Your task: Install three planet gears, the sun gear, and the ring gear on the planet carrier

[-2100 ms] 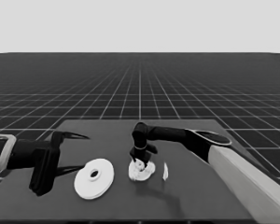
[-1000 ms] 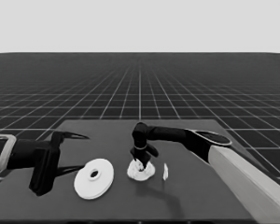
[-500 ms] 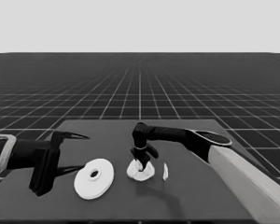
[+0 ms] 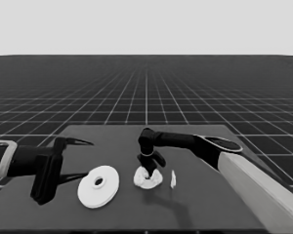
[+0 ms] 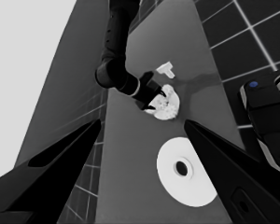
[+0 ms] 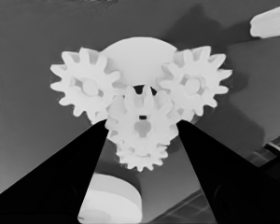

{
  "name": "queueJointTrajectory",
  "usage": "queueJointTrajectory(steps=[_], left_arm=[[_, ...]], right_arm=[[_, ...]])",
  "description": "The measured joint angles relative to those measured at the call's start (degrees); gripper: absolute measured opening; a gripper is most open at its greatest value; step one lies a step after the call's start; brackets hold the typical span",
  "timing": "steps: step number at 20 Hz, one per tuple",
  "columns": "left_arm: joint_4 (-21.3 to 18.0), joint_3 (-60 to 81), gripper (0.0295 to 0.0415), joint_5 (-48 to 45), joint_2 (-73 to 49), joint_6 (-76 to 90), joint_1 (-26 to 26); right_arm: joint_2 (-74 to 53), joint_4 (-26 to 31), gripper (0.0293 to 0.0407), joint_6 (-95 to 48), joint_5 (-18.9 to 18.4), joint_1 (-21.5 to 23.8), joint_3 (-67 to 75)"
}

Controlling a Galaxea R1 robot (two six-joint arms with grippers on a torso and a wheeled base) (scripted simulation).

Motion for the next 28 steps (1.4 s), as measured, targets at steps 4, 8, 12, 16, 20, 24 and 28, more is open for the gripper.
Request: queueJointTrajectory(steps=[4,8,12,16,20,24,28], left_arm=[[0.0,0.0,0.0385,0.0,0.0,0.0,0.0],[0.0,0.0,0.0385,0.0,0.0,0.0,0.0],[0.0,0.0,0.0385,0.0,0.0,0.0,0.0],[0.0,0.0,0.0385,0.0,0.0,0.0,0.0],[0.0,0.0,0.0385,0.0,0.0,0.0,0.0],[0.0,0.0,0.0385,0.0,0.0,0.0,0.0],[0.0,0.0,0.0385,0.0,0.0,0.0,0.0]], right_arm=[[0.0,0.0,0.0309,2.4,0.0,0.0,0.0],[0.0,0.0,0.0369,4.17,0.0,-0.02,0.0],[0.0,-0.01,0.0384,4.43,0.0,-0.03,-0.01],[0.0,-0.01,0.0385,4.45,0.0,-0.03,-0.01],[-0.86,5.64,0.0386,-45.7,-2.28,6.89,3.94],[-0.95,6.49,0.0385,-52.11,-2.23,7.71,4.14],[-41.04,-13.48,0.0395,-91.48,11.2,-6.13,50.73]])
